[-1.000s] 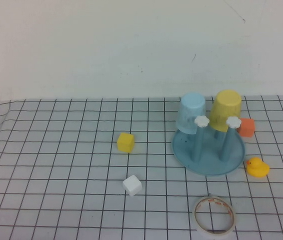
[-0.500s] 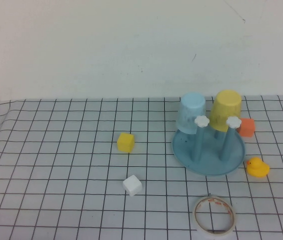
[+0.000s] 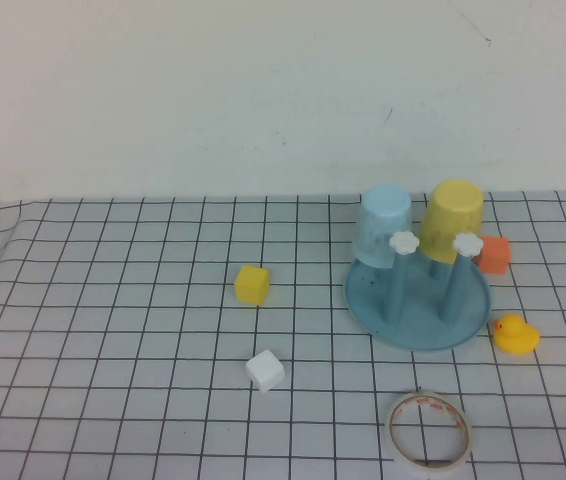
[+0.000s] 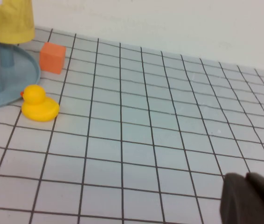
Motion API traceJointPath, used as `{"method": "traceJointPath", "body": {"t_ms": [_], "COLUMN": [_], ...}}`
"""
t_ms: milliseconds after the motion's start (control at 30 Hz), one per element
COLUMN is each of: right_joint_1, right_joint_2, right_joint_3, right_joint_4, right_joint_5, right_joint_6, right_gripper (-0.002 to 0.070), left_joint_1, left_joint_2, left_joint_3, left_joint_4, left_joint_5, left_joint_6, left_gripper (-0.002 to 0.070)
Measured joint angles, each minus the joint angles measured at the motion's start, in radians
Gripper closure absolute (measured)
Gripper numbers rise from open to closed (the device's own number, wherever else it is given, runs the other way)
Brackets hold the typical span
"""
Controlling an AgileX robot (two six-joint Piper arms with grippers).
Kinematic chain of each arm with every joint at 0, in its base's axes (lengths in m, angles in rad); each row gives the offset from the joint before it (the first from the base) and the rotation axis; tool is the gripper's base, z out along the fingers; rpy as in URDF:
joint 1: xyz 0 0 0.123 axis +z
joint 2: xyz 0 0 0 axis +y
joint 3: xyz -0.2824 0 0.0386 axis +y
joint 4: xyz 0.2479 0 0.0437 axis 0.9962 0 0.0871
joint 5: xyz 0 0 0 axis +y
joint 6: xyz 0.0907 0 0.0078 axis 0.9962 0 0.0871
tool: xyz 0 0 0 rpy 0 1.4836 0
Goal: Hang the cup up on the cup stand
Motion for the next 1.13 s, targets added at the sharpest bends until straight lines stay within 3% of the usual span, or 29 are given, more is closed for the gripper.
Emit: {"method": "traceJointPath", "body": {"t_ms": [633,1133], "right_joint_1": [0.000,0.022], "right_joint_2": [0.000,0.000], "right_joint_3": [-0.003,-0.003], "right_joint_4": [0.004,0.006], "right_joint_5": [0.011,0.013], "right_joint_6": [0.132,0.136], "right_gripper": [0.0678,0.0678], "left_joint_1": [0.000,0.000], "left_joint_2": [-0.001,-0.001], "left_joint_3": [0.000,0.000], "left_joint_4": [0.000,0.000], "left_joint_5": [0.000,0.000], "left_joint_6": [0.000,0.000], "left_gripper": [0.0676,0.0676]}}
